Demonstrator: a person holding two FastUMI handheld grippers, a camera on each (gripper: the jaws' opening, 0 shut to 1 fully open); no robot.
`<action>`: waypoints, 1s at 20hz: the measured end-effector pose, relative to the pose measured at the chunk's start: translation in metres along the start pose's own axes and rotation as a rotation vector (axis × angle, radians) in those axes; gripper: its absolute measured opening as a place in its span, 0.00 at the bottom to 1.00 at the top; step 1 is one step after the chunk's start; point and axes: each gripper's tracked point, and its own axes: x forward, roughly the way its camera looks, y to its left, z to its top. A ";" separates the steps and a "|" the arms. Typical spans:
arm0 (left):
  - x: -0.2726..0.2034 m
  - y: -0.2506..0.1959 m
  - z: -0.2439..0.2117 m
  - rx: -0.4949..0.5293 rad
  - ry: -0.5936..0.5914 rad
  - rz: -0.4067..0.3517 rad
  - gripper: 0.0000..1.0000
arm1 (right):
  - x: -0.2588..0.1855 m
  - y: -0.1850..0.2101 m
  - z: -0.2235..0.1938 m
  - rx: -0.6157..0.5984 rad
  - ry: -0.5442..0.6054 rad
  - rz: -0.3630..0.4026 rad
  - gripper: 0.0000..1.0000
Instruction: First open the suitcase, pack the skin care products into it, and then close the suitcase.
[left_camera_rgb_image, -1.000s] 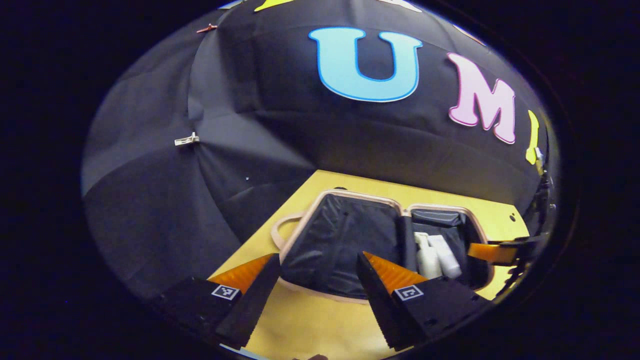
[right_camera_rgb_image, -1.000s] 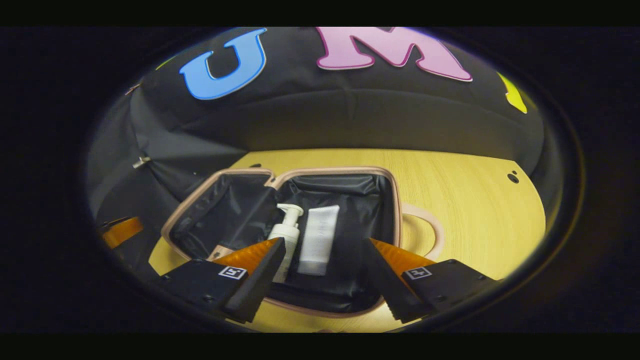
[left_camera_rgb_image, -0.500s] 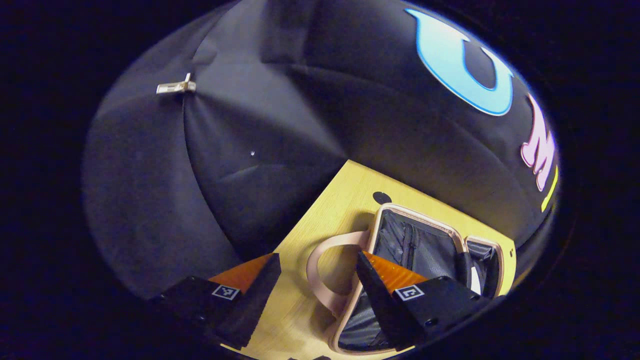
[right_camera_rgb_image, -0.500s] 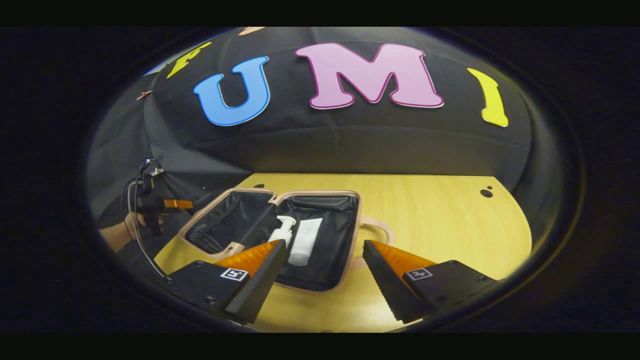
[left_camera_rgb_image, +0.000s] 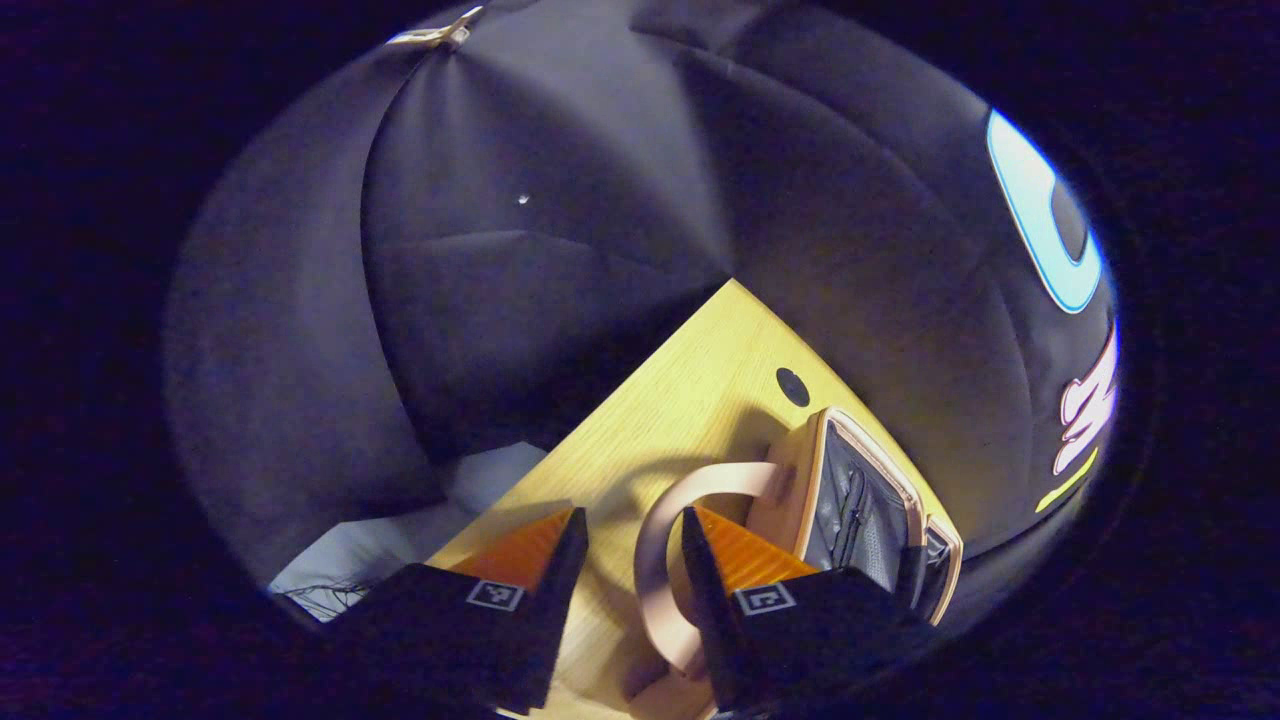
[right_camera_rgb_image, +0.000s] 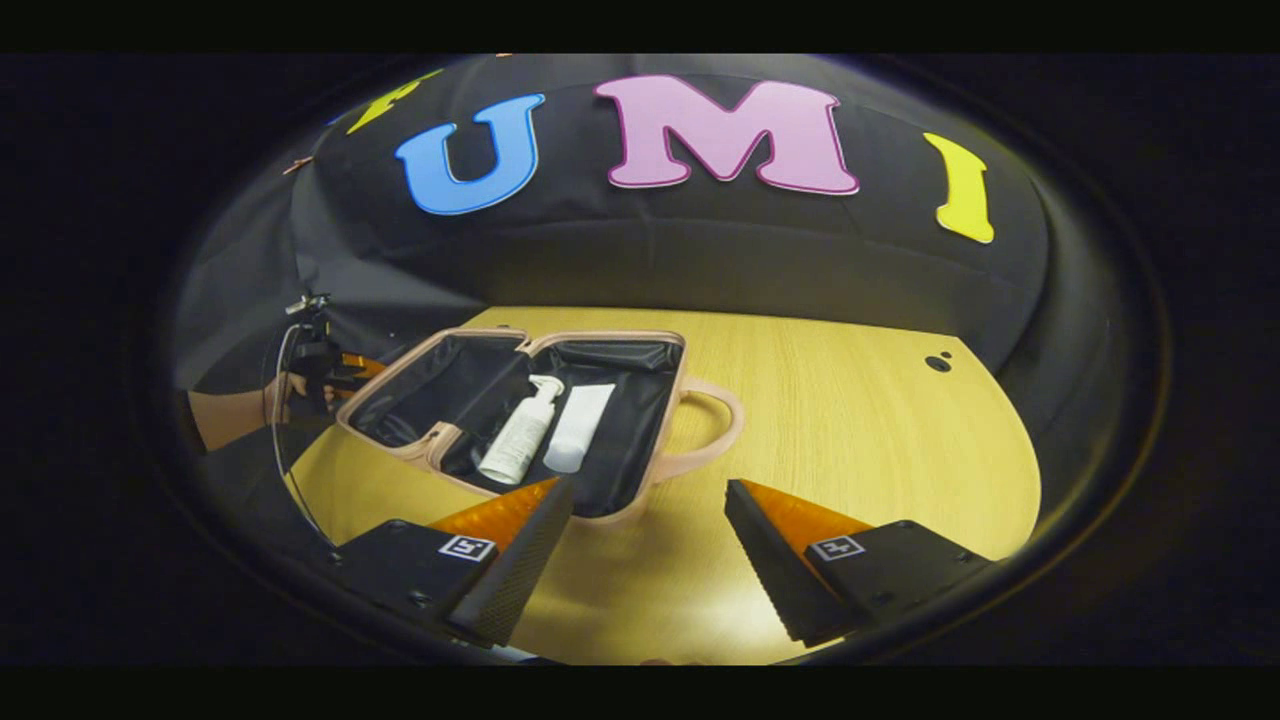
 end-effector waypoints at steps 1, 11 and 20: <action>0.002 -0.004 -0.005 0.010 0.020 -0.006 0.53 | 0.001 0.000 0.002 0.007 -0.005 -0.001 0.97; -0.052 -0.047 0.030 0.216 -0.115 0.053 0.08 | 0.002 -0.049 0.014 0.011 -0.030 -0.070 0.98; -0.245 -0.316 0.032 0.453 -0.299 -0.249 0.06 | -0.024 -0.092 0.035 0.049 -0.072 -0.084 0.98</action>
